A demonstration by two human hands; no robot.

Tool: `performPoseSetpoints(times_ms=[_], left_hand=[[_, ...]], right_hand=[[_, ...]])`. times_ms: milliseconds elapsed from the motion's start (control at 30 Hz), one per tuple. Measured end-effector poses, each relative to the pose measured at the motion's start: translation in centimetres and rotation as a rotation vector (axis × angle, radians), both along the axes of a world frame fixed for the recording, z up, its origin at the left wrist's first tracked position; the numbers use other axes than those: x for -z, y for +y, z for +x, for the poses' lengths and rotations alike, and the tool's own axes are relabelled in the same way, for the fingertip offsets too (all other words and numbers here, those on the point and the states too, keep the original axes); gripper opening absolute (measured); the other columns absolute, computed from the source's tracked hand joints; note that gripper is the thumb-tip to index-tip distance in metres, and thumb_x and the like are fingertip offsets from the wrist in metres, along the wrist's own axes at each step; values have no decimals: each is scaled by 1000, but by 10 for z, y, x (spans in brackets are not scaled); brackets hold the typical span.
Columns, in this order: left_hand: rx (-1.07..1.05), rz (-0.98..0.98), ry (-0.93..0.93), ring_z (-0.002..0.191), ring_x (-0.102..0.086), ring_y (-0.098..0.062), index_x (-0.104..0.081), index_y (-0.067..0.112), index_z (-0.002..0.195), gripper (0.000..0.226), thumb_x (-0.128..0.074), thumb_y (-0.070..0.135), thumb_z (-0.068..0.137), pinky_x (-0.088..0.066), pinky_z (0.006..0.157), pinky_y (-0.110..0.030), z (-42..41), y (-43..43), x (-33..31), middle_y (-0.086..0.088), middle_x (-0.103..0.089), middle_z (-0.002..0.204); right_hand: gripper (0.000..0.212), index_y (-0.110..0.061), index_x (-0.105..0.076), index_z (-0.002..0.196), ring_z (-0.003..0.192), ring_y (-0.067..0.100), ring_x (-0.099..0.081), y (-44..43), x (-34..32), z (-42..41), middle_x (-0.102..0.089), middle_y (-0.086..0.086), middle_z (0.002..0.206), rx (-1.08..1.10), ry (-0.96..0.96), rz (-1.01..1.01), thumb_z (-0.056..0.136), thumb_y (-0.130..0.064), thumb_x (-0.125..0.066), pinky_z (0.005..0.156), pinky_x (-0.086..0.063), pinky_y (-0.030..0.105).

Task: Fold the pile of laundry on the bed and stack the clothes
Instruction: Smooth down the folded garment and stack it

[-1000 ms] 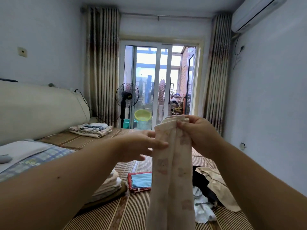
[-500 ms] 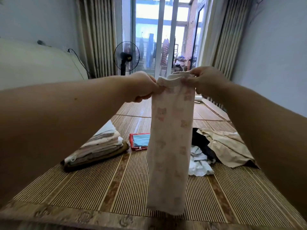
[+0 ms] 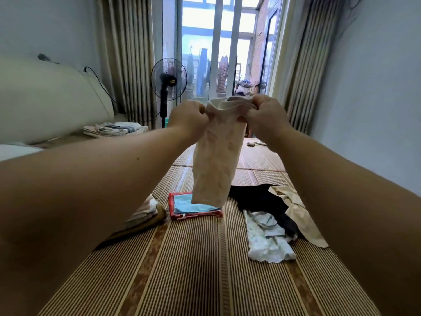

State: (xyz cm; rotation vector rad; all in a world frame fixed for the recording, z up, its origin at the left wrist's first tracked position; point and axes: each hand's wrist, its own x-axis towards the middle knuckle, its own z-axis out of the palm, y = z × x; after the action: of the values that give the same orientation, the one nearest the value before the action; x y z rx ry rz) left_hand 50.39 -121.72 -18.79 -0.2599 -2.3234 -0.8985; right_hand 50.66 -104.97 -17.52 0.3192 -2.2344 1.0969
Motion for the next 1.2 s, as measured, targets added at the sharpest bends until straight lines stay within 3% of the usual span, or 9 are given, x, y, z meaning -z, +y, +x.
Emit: performPoseSetpoints(times_ms=[133, 367, 533, 733, 833, 933, 1033, 1100, 1200], left_hand=[[90, -42, -108, 65, -59, -18, -71, 14, 75, 21, -58, 19, 91, -43, 55, -31, 31, -13, 51, -2, -65, 68], [344, -329, -531, 68, -54, 1, -63, 29, 73, 21, -57, 31, 93, -44, 64, -30, 144, -35, 163, 16, -61, 71], [566, -361, -932, 94, -63, -16, -58, 22, 95, 16, -54, 38, 94, -52, 88, -44, 183, -45, 222, 4, -67, 99], [503, 82, -1097, 88, -70, -15, -66, 21, 106, 18, -55, 30, 95, -57, 80, -32, 150, -38, 241, 0, -72, 99], [404, 143, -1068, 69, -60, -14, -64, 16, 103, 20, -51, 30, 98, -50, 63, -29, 114, -32, 239, -3, -66, 86], [234, 182, -965, 76, -58, -16, -62, 16, 102, 19, -52, 33, 97, -53, 71, -35, 72, -25, 238, -4, -64, 91], [58, 16, -936, 87, -57, -12, -49, 18, 133, 48, -60, 40, 92, -50, 72, -28, 50, -19, 252, -7, -58, 124], [60, -243, -968, 112, -52, -21, -37, 21, 144, 68, -59, 52, 87, -48, 94, -38, 53, -15, 273, -10, -43, 144], [115, -525, -1122, 148, 10, -35, 8, 32, 153, 102, -49, 74, 79, -2, 115, -61, 74, -11, 302, -6, 18, 161]], right_hand=[[9, -15, -67, 90, 83, 22, -62, 7, 45, 37, -68, 7, 88, -98, -213, 41, 93, -20, -59, 75, -52, 34], [9, -20, -66, 97, 84, 9, -65, 22, 160, 150, -69, -2, 93, -336, -751, 52, 93, -25, -59, 75, -55, 31], [11, -12, -64, 99, 81, 7, -70, 23, 213, 188, -71, -1, 91, -469, -1113, -99, 93, -20, -59, 69, -53, 21], [19, -12, -65, 106, 91, 23, -71, 11, 231, 153, -71, 8, 102, -336, -1074, -208, 92, -25, -61, 75, -58, 32], [17, -12, -65, 104, 91, 25, -68, 1, 235, 112, -69, 10, 102, -238, -993, -227, 94, -25, -60, 76, -59, 37], [25, -13, -62, 114, 98, 27, -66, -7, 244, 59, -66, 13, 115, -119, -884, -214, 93, -25, -61, 86, -56, 45], [58, -15, -40, 144, 125, 27, -52, -10, 265, 27, -51, 9, 141, 60, -787, 187, 92, -32, -62, 102, -43, 38], [59, -23, -32, 148, 136, 22, -40, -11, 283, 24, -40, 3, 151, -1, -670, 460, 95, -32, -56, 108, -36, 37], [60, -37, -18, 151, 149, 17, -8, -13, 310, 21, -9, -5, 162, -283, -604, 918, 97, -46, -43, 118, -18, 44]])
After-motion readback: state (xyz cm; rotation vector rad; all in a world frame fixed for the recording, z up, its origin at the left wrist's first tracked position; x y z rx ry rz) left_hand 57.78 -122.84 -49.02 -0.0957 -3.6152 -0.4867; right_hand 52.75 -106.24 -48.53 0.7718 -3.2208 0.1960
